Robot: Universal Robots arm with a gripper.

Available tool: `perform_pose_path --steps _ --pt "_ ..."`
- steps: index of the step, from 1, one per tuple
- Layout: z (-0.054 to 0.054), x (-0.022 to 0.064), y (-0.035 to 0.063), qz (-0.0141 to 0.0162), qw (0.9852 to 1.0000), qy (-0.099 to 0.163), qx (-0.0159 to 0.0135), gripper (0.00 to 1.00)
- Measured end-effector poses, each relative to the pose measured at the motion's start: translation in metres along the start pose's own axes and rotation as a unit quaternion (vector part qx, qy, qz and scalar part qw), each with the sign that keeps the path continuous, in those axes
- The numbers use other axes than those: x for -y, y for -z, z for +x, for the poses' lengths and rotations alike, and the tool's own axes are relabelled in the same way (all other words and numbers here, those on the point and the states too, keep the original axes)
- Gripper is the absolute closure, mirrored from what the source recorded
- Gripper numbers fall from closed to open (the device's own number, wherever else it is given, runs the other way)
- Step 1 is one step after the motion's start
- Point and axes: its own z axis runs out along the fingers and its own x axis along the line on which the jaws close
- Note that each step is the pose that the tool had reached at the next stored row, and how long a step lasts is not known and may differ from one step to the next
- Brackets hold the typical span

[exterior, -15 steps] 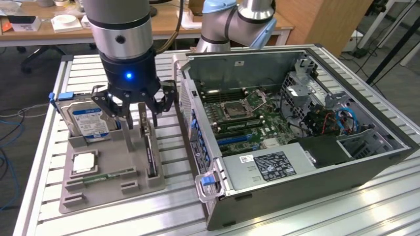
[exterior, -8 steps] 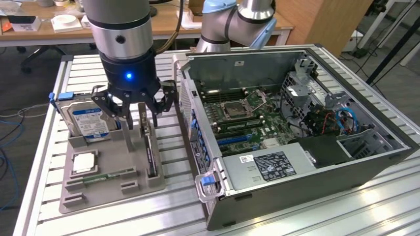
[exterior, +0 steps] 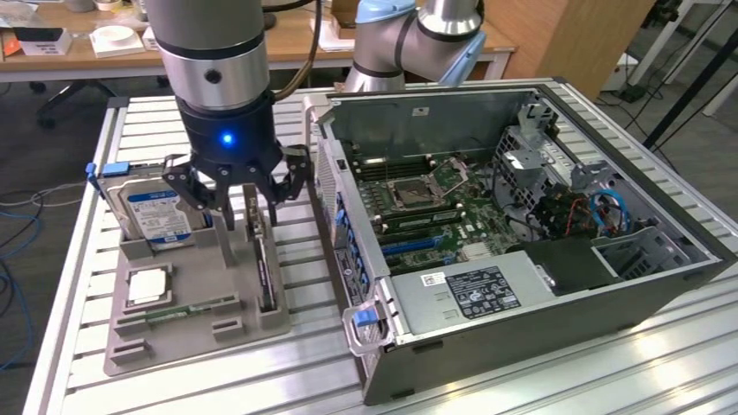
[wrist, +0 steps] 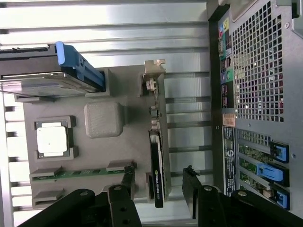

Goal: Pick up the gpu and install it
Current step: 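Pick up the gpu and move the gpu toward the slot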

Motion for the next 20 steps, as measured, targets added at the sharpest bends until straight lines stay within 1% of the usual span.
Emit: perform_pose_path --steps 20 --pt "0.0 0.0007 -0.0129 0.0 1.0 0.0 0.0 0.47"
